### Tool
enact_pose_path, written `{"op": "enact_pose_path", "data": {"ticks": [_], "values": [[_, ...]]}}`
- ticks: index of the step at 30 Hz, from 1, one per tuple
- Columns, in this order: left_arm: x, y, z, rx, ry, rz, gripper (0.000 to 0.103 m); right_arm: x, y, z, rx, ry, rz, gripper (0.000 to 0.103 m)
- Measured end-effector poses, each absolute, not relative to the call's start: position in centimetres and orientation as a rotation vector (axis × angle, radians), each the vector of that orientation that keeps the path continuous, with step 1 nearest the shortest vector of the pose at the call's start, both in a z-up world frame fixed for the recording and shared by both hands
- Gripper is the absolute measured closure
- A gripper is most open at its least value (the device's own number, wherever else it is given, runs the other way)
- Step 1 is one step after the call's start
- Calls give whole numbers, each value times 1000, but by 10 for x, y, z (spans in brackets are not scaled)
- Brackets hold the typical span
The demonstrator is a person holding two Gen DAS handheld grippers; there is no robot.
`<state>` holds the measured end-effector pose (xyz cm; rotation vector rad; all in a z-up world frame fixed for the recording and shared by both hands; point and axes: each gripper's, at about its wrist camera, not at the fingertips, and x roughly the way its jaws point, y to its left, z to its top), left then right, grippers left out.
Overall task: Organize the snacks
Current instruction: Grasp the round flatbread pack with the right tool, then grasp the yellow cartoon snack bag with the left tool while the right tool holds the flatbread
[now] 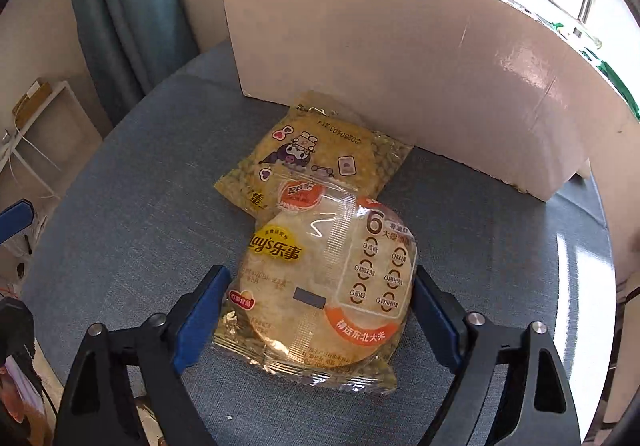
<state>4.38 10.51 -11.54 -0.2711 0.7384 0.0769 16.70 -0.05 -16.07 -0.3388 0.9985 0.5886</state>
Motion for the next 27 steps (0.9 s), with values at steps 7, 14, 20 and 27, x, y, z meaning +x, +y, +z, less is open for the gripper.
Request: {"op": "enact_pose_path", "data": {"ticks": [7, 14, 20, 27], "values": [[57, 101, -111, -226, 757, 70, 0, 148, -28, -134, -342, 912, 591, 23], [102, 61, -116, -106, 824, -3, 0, 127, -85, -115, -226, 889, 546, 23], [159, 28, -123, -28, 891, -74, 0, 121, -134, -102, -108, 875, 510, 23], [225, 20, -154, -6, 991, -52, 0, 122, -148, -110, -52, 894, 500, 23]]}}
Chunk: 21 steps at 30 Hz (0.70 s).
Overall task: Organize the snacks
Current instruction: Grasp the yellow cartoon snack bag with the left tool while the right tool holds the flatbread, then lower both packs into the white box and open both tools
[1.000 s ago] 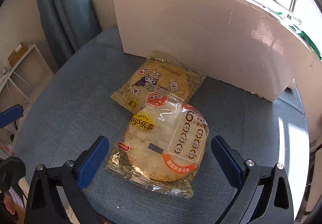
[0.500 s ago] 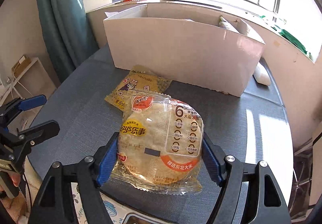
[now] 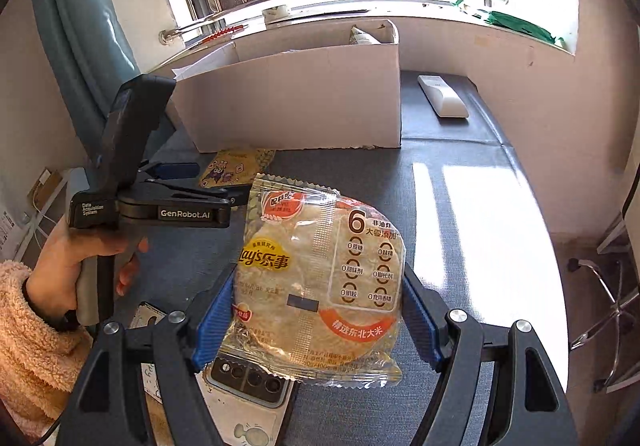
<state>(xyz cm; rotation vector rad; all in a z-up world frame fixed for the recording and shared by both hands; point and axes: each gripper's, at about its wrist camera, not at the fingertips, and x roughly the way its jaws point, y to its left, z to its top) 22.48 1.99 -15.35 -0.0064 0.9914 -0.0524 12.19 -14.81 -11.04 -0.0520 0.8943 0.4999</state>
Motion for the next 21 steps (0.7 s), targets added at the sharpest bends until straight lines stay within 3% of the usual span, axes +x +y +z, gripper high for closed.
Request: {"op": "enact_pose_path", "data": {"ticks": [4, 6, 7, 13, 21], "values": [[230, 26, -159, -8, 988, -44, 3, 122, -146, -115, -50, 900, 520, 23], [227, 29, -156, 0, 974, -48, 14, 121, -144, -117, -48, 904, 529, 23], [224, 30, -155, 8, 963, -58, 27, 121, -142, -119, -46, 908, 535, 23], [188, 47, -134, -49, 888, -96, 27, 119, -138, -123, -31, 914, 551, 23], [150, 62, -45, -97, 637, -135, 27, 146, -135, -85, 47, 844, 597, 23]]}}
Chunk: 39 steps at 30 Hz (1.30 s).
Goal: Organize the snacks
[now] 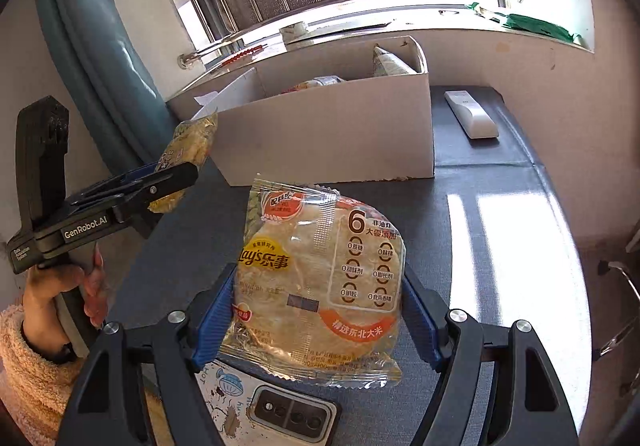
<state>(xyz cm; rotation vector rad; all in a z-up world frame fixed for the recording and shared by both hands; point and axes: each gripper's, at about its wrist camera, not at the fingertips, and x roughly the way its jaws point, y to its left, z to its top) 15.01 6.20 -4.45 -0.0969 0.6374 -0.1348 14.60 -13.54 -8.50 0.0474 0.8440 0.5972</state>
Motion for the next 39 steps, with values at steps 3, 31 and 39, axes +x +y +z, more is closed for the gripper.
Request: {"op": "enact_pose_path", "data": {"ticks": [3, 31, 39], "values": [[172, 73, -17, -97, 605, -119, 27, 174, -122, -59, 10, 776, 592, 23], [255, 83, 10, 12, 627, 107, 0, 306, -77, -21, -94, 693, 461, 0], [183, 65, 1, -97, 570, 28, 0, 236, -103, -28, -36, 683, 501, 0]]}}
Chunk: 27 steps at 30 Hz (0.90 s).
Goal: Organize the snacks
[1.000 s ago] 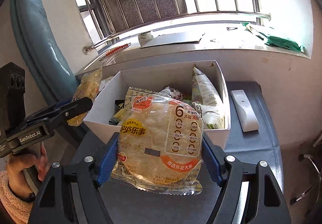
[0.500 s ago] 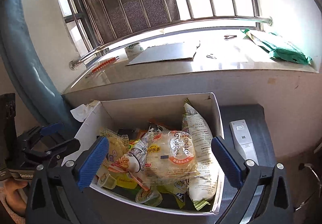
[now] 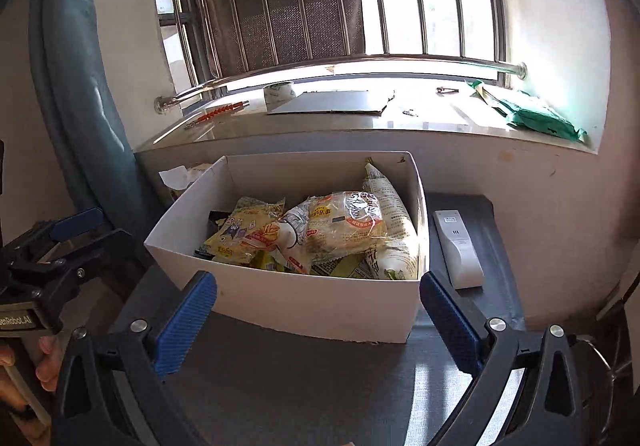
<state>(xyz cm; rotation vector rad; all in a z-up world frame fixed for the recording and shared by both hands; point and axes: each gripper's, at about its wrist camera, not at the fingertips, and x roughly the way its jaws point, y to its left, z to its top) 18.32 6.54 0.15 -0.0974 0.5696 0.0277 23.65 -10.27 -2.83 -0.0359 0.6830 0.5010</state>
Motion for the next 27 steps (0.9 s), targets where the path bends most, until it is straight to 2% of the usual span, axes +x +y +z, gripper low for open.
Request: {"op": "enact_pose_path", "data": {"ticks": [13, 18, 27], "values": [[70, 29, -32, -116, 576, 50, 0, 120, -146, -49, 69, 662, 545, 0], [56, 30, -45, -166, 625, 38, 0, 93, -150, -53, -3, 675, 520, 0], [41, 28, -30, -126, 577, 73, 0, 83, -147, -43, -26, 624, 533, 0]]}}
